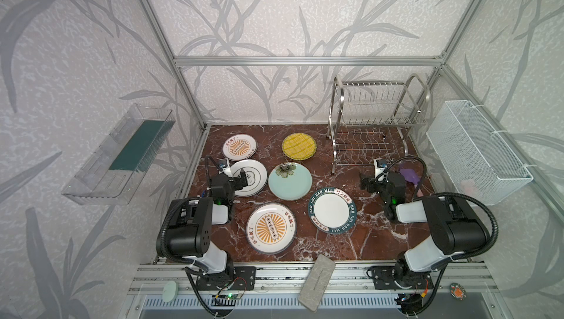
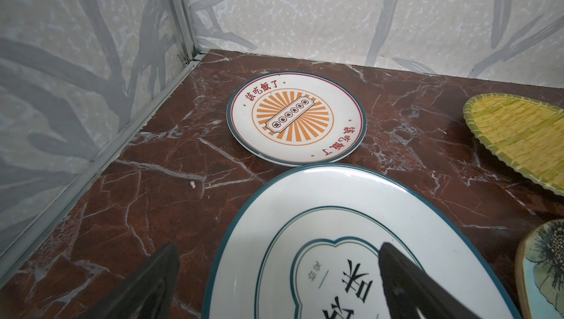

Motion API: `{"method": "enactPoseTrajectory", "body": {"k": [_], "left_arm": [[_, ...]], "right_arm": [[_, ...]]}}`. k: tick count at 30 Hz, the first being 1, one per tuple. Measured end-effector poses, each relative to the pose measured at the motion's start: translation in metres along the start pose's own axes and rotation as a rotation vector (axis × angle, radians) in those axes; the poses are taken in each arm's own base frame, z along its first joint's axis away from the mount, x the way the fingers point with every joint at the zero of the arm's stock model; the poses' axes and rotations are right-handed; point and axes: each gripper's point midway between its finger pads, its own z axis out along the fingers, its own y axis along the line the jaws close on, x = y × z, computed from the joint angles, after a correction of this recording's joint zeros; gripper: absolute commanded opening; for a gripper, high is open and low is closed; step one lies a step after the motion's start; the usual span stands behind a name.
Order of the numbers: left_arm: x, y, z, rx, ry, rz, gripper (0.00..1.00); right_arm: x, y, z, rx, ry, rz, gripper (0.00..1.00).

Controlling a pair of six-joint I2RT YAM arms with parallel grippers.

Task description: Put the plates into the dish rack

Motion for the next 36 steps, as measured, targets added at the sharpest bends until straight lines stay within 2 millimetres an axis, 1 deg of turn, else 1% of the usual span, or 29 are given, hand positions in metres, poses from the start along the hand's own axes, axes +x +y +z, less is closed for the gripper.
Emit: {"method": "enactPoseTrajectory", "body": {"k": [4, 5, 7, 10, 11, 13, 15, 18, 20, 23, 26, 29, 33, 36], "left_arm": [[0.001, -0.006, 0.000, -0.022, 0.014, 0.026, 0.99], [0.001, -0.006, -0.001, -0.030, 0.025, 0.033, 0.99], [-0.007, -0.007, -0.004, -0.041, 0.032, 0.044, 0.99], [-0.038, -0.010, -0.009, -0.065, -0.001, 0.052, 0.99], [-0.052, -0.011, -0.012, -0.080, -0.020, 0.045, 0.99], [-0.077, -0.015, -0.020, -0.094, -0.056, 0.022, 0.99], [-0.098, -0.023, -0.029, -0.096, -0.079, -0.005, 0.99], [-0.118, -0.033, -0.043, -0.083, -0.082, -0.054, 0.99], [-0.123, -0.039, -0.051, -0.066, -0.065, -0.085, 0.99], [-0.120, -0.046, -0.059, -0.039, -0.013, -0.114, 0.99], [-0.105, -0.053, -0.065, -0.010, 0.054, -0.124, 0.99], [-0.097, -0.065, -0.073, 0.035, 0.091, -0.130, 0.99], [-0.089, -0.074, -0.079, 0.070, 0.117, -0.156, 0.99], [-0.082, -0.077, -0.081, 0.078, 0.148, -0.174, 0.99]], "right_arm": [[-0.001, -0.002, -0.002, 0.014, 0.005, 0.003, 0.99], [-0.005, -0.004, -0.005, 0.022, 0.003, 0.004, 0.99], [-0.016, -0.006, -0.011, 0.036, -0.016, 0.004, 0.99], [-0.040, -0.011, -0.021, 0.071, -0.056, 0.009, 0.99], [-0.049, -0.014, -0.025, 0.089, -0.067, 0.023, 0.99], [-0.063, -0.020, -0.035, 0.120, -0.074, 0.072, 0.99], [-0.082, -0.019, -0.045, 0.118, -0.085, 0.121, 0.99], [-0.106, -0.013, -0.062, 0.079, -0.104, 0.191, 0.99], [-0.111, -0.004, -0.071, 0.033, -0.102, 0.230, 0.99], [-0.099, 0.016, -0.078, -0.038, -0.034, 0.265, 0.99], [-0.077, 0.040, -0.082, -0.106, 0.072, 0.266, 0.99], [-0.058, 0.057, -0.087, -0.160, 0.166, 0.277, 0.99], [-0.042, 0.064, -0.091, -0.185, 0.251, 0.321, 1.00], [-0.034, 0.067, -0.095, -0.193, 0.289, 0.362, 0.99]]}}
